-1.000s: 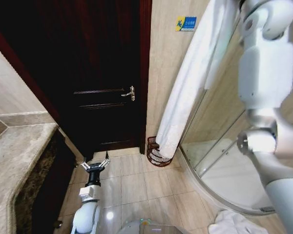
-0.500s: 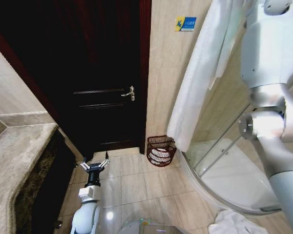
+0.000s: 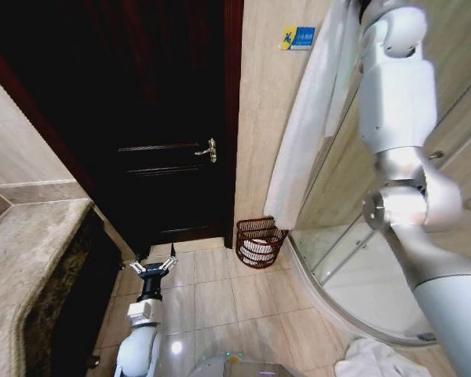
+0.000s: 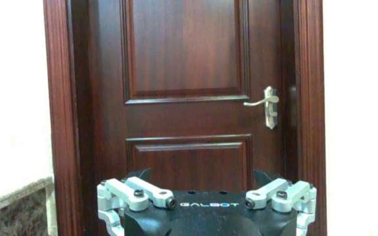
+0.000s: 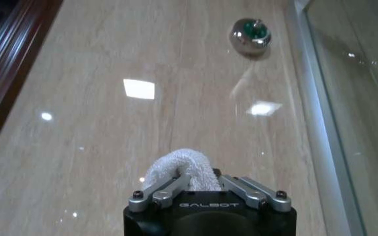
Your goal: Discard the used towel into the hamper.
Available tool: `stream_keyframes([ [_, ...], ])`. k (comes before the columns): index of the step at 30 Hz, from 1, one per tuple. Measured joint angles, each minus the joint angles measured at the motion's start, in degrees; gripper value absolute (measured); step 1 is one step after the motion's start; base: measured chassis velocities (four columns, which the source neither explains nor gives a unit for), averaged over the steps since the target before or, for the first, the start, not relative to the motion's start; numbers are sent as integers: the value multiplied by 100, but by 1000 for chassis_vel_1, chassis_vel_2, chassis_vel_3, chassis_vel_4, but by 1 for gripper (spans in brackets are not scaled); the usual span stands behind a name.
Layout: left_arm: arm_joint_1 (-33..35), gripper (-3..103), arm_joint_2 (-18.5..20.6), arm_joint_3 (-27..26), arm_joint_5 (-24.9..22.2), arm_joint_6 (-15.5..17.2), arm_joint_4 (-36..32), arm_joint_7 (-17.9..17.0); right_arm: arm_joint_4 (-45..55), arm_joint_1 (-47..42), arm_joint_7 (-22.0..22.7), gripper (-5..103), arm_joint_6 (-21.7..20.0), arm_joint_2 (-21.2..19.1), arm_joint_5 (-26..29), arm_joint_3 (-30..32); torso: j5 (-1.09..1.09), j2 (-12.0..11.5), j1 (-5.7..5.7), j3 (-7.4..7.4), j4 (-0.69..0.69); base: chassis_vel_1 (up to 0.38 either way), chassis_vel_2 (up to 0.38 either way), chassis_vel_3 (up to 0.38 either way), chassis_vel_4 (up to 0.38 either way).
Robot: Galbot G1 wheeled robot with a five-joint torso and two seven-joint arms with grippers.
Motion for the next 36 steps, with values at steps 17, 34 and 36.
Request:
stream_keyframes([
  [17,-124,100,0,57,90,-35,127,28,1396,-1489,128,4,-271,-829,71,-97,4,0,0,0,-2,0,0,0,0],
  [34,-166,100,0,67,206,-250,279,180,1895,-2015,-31,4,-440,-914,176,-121,3,0,0,0,0,0,0,0,0],
  [36,-144,100,1,43,200,-264,279,181,1900,-2073,-24,4,-440,-867,177,-92,4,0,0,1,0,0,0,0,0],
])
